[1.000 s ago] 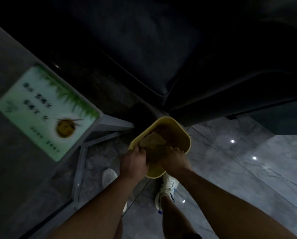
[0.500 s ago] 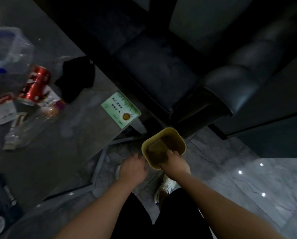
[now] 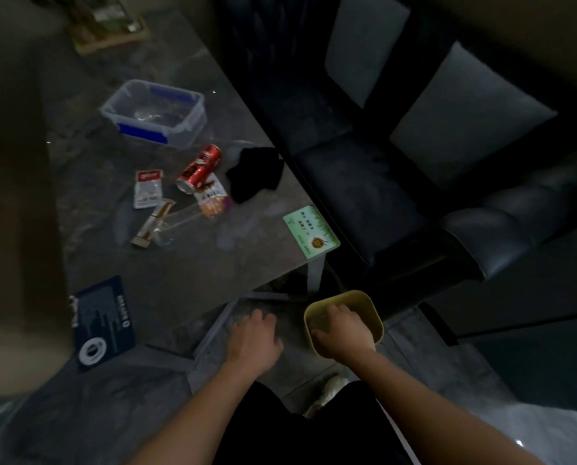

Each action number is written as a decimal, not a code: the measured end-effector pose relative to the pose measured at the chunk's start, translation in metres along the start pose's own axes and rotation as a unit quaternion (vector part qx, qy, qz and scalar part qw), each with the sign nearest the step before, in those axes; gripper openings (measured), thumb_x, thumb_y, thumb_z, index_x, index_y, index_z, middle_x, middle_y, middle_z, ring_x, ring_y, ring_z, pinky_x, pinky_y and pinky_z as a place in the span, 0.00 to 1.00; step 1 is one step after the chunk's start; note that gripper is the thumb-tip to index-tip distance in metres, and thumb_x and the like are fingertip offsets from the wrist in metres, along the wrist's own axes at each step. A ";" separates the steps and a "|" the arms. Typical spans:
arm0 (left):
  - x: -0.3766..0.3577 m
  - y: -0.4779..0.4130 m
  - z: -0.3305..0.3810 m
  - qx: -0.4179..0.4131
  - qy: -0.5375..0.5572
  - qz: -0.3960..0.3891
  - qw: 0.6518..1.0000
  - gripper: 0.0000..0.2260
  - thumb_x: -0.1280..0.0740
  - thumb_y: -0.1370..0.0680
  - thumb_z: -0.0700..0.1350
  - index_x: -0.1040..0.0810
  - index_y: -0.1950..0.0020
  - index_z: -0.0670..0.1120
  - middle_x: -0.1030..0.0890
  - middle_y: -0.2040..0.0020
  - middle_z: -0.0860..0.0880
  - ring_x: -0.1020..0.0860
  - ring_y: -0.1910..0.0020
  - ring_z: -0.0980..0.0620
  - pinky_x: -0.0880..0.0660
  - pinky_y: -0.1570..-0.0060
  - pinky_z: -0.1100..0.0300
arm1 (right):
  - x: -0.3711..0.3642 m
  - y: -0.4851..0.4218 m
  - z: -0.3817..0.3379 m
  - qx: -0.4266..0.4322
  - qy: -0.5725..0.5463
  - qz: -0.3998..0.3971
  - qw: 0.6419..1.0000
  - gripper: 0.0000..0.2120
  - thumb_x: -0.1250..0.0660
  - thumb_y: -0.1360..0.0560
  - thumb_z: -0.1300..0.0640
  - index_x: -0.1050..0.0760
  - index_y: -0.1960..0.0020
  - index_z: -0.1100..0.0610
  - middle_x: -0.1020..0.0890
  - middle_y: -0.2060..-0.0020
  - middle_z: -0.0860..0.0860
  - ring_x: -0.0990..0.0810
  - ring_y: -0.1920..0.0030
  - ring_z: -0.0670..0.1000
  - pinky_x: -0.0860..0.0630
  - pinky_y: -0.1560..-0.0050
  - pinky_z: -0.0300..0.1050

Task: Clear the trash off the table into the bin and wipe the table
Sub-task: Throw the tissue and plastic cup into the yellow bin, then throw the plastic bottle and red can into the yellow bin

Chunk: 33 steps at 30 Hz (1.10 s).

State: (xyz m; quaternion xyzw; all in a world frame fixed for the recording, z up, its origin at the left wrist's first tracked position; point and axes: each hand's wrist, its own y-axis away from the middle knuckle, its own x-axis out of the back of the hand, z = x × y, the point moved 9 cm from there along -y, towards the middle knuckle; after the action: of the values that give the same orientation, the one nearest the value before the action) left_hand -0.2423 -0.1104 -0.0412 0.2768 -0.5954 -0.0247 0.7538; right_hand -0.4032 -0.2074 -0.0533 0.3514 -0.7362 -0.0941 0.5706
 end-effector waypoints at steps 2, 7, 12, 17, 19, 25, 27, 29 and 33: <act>0.014 0.010 -0.019 0.010 0.010 0.030 0.999 0.18 0.39 0.25 0.56 0.27 0.38 0.49 0.25 0.42 0.45 0.24 0.42 0.41 0.27 0.45 0.48 | 0.002 0.006 -0.026 0.004 -0.005 0.018 1.000 0.28 0.32 0.25 0.40 0.29 0.29 0.48 0.23 0.35 0.50 0.24 0.36 0.53 0.21 0.44 0.50; 0.041 0.033 -0.080 0.028 0.026 0.102 0.994 0.18 0.40 0.25 0.57 0.27 0.38 0.50 0.25 0.43 0.46 0.25 0.44 0.43 0.29 0.47 0.48 | -0.001 0.018 -0.099 0.049 0.001 0.054 0.997 0.25 0.32 0.25 0.39 0.28 0.31 0.46 0.22 0.40 0.48 0.22 0.41 0.51 0.20 0.49 0.49; 0.057 0.053 -0.144 0.043 0.062 0.114 0.991 0.19 0.41 0.23 0.57 0.28 0.36 0.51 0.25 0.42 0.46 0.26 0.44 0.44 0.29 0.46 0.49 | 0.000 0.024 -0.166 0.076 0.005 0.069 0.995 0.22 0.33 0.24 0.42 0.27 0.33 0.47 0.22 0.40 0.49 0.22 0.42 0.52 0.21 0.45 0.52; 0.066 0.064 -0.187 0.073 0.081 0.106 0.988 0.21 0.42 0.21 0.57 0.31 0.30 0.50 0.27 0.37 0.46 0.27 0.41 0.44 0.28 0.43 0.49 | -0.001 0.022 -0.210 0.104 0.012 0.066 0.992 0.20 0.33 0.24 0.40 0.24 0.36 0.47 0.21 0.41 0.50 0.22 0.41 0.52 0.21 0.44 0.51; 0.070 0.064 -0.198 0.083 0.091 0.109 0.986 0.21 0.41 0.21 0.57 0.31 0.30 0.51 0.27 0.36 0.46 0.27 0.40 0.45 0.27 0.42 0.49 | 0.000 0.018 -0.222 0.112 0.011 0.071 0.991 0.22 0.32 0.24 0.39 0.24 0.34 0.47 0.21 0.40 0.49 0.22 0.40 0.52 0.22 0.44 0.49; 0.086 0.055 -0.218 0.106 0.110 0.132 0.980 0.21 0.40 0.21 0.56 0.31 0.30 0.51 0.26 0.36 0.47 0.27 0.40 0.46 0.26 0.43 0.50 | 0.005 -0.007 -0.251 0.144 0.029 0.066 0.987 0.26 0.30 0.24 0.44 0.27 0.29 0.50 0.22 0.36 0.50 0.23 0.37 0.52 0.23 0.41 0.49; 0.092 0.048 -0.223 0.113 0.113 0.138 0.977 0.21 0.40 0.21 0.56 0.31 0.31 0.51 0.27 0.36 0.48 0.27 0.40 0.46 0.26 0.43 0.51 | 0.012 -0.021 -0.262 0.158 0.026 0.070 0.985 0.26 0.29 0.24 0.44 0.28 0.29 0.50 0.22 0.36 0.50 0.23 0.37 0.52 0.22 0.40 0.51; 0.100 0.038 -0.228 0.119 0.115 0.142 0.976 0.21 0.39 0.21 0.56 0.31 0.30 0.51 0.27 0.36 0.48 0.27 0.40 0.47 0.26 0.43 0.51 | 0.020 -0.037 -0.273 0.173 0.027 0.081 0.981 0.26 0.29 0.24 0.44 0.28 0.29 0.49 0.22 0.36 0.49 0.22 0.38 0.51 0.21 0.41 0.50; 0.117 0.009 -0.239 0.137 0.114 0.155 0.972 0.21 0.38 0.22 0.56 0.32 0.30 0.51 0.26 0.37 0.48 0.26 0.40 0.48 0.26 0.43 0.52 | 0.041 -0.074 -0.290 0.213 0.025 0.100 0.972 0.25 0.28 0.24 0.45 0.28 0.30 0.46 0.22 0.37 0.47 0.23 0.39 0.49 0.22 0.43 0.46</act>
State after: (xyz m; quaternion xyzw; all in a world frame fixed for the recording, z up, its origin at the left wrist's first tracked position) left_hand 0.0065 -0.0532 0.0336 0.2824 -0.5388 0.2063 0.7664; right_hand -0.1142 -0.2116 0.0347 0.3918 -0.7560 0.1310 0.5077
